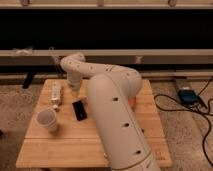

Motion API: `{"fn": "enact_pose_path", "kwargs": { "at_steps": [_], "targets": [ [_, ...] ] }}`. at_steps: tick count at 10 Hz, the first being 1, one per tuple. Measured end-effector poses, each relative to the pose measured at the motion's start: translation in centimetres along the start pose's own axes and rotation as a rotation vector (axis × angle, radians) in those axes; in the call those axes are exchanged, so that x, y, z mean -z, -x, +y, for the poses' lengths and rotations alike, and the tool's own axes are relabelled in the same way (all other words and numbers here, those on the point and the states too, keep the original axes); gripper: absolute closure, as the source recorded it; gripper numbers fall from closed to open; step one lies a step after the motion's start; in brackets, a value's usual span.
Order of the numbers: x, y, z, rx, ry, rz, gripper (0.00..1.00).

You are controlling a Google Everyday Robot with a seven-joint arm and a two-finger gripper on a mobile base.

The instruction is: Push the eraser across the table

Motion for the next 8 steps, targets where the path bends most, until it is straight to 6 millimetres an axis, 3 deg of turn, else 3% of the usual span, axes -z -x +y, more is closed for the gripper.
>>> {"fn": "enact_pose_path", "kwargs": {
  "at_steps": [5,8],
  "targets": [
    [-2.2,0.7,0.5,0.027,0.019,0.008,1.00],
    [-2.8,-0.4,0.0,0.026,0.025,0.025,1.00]
  ]
}}
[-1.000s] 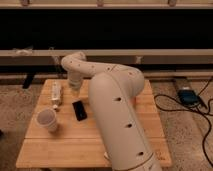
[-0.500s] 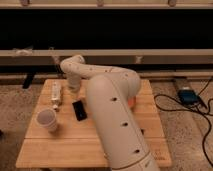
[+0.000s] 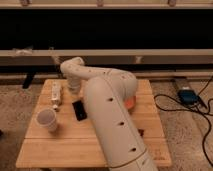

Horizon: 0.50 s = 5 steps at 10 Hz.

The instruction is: Push the eraser across the table

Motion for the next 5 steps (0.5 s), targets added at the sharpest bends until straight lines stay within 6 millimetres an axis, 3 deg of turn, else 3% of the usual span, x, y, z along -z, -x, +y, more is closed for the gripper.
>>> {"fn": "enact_pose_path", "kwargs": {
  "at_steps": [5],
  "targets": [
    [-0.8,-3.3,0.6,0.005,0.020,0.036,1.00]
  ]
}}
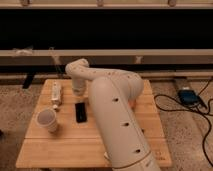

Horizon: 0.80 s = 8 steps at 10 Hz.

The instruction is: Push the eraser across the table

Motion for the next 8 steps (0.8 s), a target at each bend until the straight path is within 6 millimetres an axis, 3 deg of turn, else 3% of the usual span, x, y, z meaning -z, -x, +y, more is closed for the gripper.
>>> {"fn": "enact_pose_path", "kwargs": {
  "at_steps": [5,8],
  "targets": [
    [-0.8,-3.0,2.8,0.065,0.034,0.061,1.00],
    [-1.0,-6.2,4.8,0.092,0.065,0.094,1.00]
  ]
}}
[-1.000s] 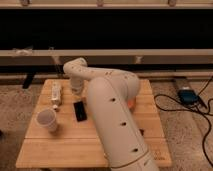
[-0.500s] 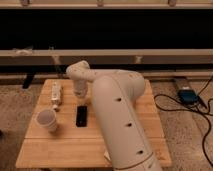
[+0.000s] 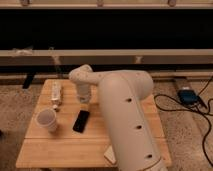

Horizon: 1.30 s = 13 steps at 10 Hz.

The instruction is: Push the eraser across the table

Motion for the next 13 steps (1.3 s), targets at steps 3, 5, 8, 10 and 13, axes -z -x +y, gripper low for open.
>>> {"fn": "enact_pose_path", "kwargs": {
  "at_steps": [3,5,8,10,13],
  "targets": [
    [-0.5,-2.3,2.2,0.027,0.026,0.021,1.00],
    [-1.3,-3.0,5.2,0.078,0.046,0.036,1.00],
    [-1.2,-2.8,5.1,0.077,0.045,0.031,1.00],
    [-1.3,-2.6,5.4,0.093,0.042,0.035,1.00],
    [-1.3,-2.5,5.7,0.097,0.047,0.034,1.00]
  ]
}}
